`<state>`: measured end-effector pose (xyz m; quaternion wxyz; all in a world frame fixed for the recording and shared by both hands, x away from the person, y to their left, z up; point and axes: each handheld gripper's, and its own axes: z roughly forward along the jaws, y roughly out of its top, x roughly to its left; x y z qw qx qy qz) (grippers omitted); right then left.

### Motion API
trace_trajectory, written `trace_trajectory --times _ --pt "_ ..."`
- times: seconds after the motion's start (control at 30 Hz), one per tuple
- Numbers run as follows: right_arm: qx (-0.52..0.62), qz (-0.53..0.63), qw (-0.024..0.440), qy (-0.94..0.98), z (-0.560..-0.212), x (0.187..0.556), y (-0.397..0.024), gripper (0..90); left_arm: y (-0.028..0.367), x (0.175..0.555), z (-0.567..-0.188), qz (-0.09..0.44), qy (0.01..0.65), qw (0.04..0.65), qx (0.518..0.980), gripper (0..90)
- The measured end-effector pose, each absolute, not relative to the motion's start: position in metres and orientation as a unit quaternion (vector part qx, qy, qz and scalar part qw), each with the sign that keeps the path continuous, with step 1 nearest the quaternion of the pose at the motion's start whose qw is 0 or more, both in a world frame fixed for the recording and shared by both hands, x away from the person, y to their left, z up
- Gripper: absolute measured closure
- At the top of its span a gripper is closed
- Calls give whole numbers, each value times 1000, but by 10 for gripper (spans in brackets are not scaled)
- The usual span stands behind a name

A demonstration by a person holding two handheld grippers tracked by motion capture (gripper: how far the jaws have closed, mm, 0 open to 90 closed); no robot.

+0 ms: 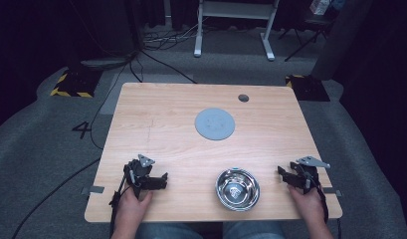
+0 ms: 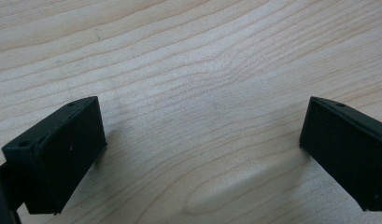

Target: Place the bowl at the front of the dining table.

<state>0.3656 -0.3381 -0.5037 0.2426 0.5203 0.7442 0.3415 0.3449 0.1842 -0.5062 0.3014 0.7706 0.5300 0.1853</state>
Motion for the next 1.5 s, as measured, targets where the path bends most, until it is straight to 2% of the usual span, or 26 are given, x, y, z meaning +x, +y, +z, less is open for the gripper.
trace_trajectory --times 0.7,0.83,0.93,1.2,1.5 --pt "532 331 239 742 -501 367 -336 397 184 345 -506 186 530 301 771 4" --pt "538 305 223 753 -495 369 -334 443 184 345 -506 186 530 301 771 4" --pt "540 301 218 755 -493 369 -334 443 184 345 -506 186 530 301 771 4" --pt "529 300 198 769 -468 356 -324 448 184 345 -506 186 530 301 771 4" --pt "540 298 204 760 -445 344 -317 460 184 345 -506 186 530 301 771 4"
